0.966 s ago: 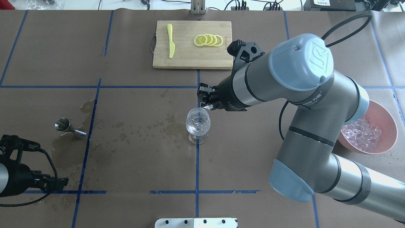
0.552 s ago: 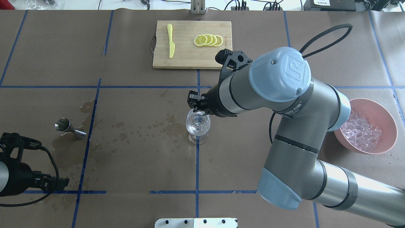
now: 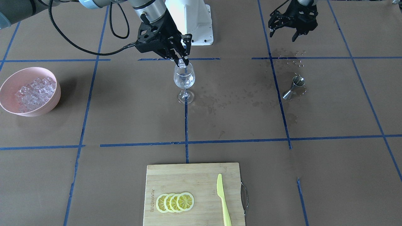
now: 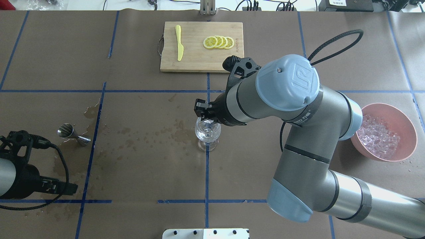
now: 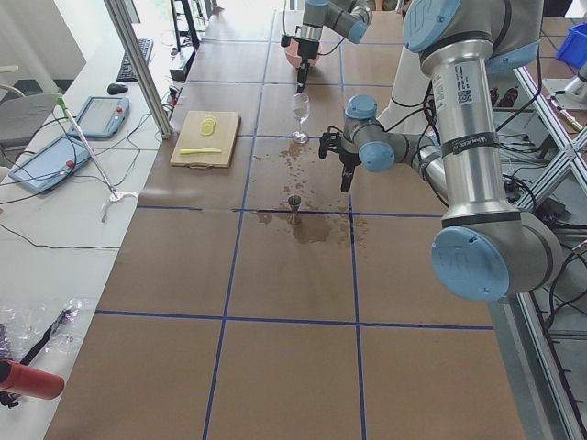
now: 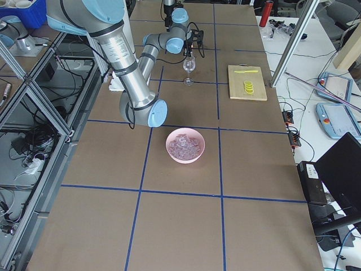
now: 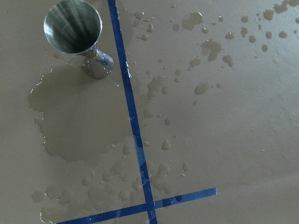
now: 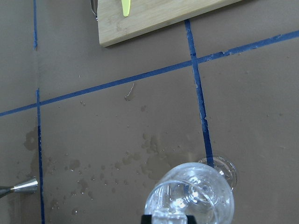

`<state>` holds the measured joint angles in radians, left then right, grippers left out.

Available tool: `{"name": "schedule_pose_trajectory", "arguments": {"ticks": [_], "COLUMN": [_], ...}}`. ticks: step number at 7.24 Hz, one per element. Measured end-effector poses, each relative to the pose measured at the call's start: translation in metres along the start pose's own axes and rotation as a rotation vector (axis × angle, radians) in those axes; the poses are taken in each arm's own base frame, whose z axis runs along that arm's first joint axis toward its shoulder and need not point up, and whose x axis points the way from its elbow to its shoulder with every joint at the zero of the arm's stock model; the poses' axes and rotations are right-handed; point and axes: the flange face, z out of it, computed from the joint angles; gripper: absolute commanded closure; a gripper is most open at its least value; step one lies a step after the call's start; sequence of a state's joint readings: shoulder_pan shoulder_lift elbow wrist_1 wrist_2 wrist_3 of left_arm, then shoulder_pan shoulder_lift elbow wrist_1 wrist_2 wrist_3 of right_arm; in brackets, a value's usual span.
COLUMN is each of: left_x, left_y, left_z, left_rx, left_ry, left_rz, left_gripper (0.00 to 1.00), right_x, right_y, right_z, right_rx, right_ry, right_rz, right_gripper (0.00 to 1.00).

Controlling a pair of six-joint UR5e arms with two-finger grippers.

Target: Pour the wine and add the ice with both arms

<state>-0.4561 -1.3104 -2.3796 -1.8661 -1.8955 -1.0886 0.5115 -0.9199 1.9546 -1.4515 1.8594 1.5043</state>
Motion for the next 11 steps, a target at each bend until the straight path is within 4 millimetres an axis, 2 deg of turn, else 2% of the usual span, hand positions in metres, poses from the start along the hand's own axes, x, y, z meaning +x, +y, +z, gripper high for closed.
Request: {"name": "schedule_pose_trajectory", "arguments": {"ticks": [2,3,6,7,8,9,10,11], "left_x": [0.012,0.021,0.043,0.04,0.031,0.019,0.002,-0.023], "left_y": [-0.026,-0.048,-0.136,-0.16,-0.179,-0.199,-0.221,-0.246], "left_z": [-0.016,-0.029,-0.095,-0.118,-0.133,-0.139,-0.145,-0.152], "left_rx": [0.014,0.031,0.115,0.143,0.163,0.169,0.174,0.179], "left_ry": [-0.004,-0.022,-0.127,-0.158,-0.186,-0.212,-0.22,-0.195], "left_rz": [-0.006,0.0,0.071,0.109,0.148,0.181,0.193,0.18], "left_gripper": [0.0,0.0,0.0,0.0,0.0,0.0,0.0,0.0], "right_x": [-0.001,-0.002,-0.006,-0.005,-0.001,0.006,0.016,0.031], "right_y": [0.002,0.002,-0.001,-0.008,-0.02,-0.038,-0.057,-0.075], "right_z": [0.002,0.001,-0.011,-0.023,-0.04,-0.057,-0.069,-0.077], "right_rx": [-0.004,-0.004,-0.002,-0.003,-0.007,-0.005,0.01,0.028], "right_ry": [0.002,0.0,-0.014,-0.012,-0.005,0.003,0.015,0.042], "right_rz": [-0.001,-0.002,-0.003,0.004,0.016,0.028,0.02,-0.017], "right_gripper": [0.02,0.01,0.0,0.0,0.0,0.0,0.0,0.0]}}
